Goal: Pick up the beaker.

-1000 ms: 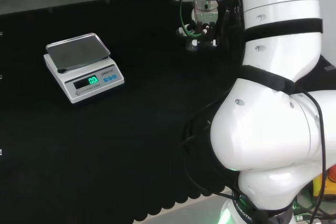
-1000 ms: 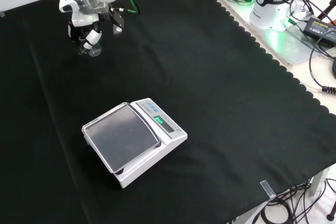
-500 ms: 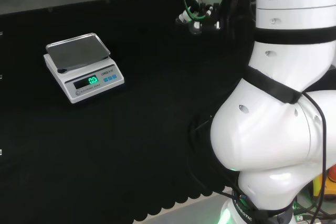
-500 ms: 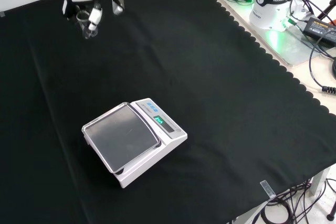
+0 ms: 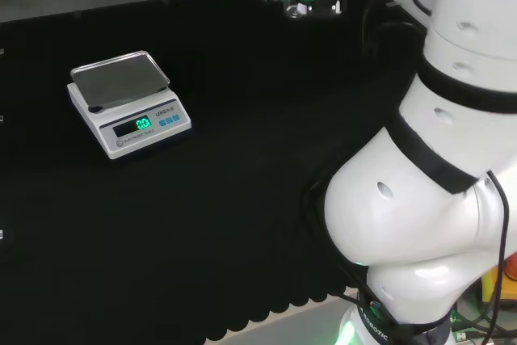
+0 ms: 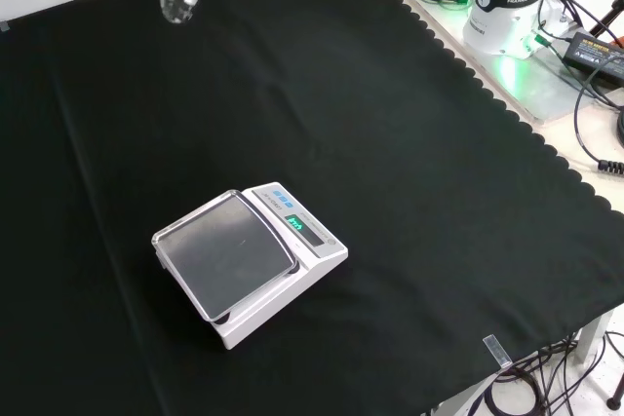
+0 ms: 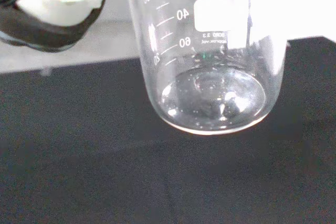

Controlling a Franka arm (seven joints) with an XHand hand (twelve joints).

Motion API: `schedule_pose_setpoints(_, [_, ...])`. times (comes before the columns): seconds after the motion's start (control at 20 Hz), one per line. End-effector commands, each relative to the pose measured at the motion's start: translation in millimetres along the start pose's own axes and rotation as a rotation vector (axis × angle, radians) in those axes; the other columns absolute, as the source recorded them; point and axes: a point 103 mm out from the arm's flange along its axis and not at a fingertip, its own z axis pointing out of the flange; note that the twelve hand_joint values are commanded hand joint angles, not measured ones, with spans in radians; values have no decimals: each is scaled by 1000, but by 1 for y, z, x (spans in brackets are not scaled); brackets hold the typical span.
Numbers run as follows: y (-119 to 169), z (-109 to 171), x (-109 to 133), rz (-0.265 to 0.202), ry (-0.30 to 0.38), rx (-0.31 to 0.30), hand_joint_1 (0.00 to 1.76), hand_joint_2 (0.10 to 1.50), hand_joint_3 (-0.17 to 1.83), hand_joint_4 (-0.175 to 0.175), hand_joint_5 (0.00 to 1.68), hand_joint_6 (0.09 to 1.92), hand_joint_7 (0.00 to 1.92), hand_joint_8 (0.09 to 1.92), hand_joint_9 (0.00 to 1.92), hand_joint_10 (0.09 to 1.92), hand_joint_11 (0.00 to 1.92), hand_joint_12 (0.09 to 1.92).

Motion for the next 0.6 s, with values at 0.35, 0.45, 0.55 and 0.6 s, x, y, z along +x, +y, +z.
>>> schedule_pose_setpoints(0.35, [-64,-31,69,-80,50,-26,1082,748,787,-175,1289,891,1787,461,1920,450,1655,718])
schedule_pose_setpoints(0.45, [-63,-26,73,-76,41,-8,1045,842,663,-175,1373,775,1794,453,1920,454,1658,712])
schedule_pose_setpoints(0.55, [-63,-23,77,-74,43,-2,1036,870,624,-175,1398,740,1797,449,1920,456,1659,710])
schedule_pose_setpoints(0.6, [-63,-22,78,-76,42,-3,1034,875,617,-175,1403,734,1797,449,1920,457,1659,710])
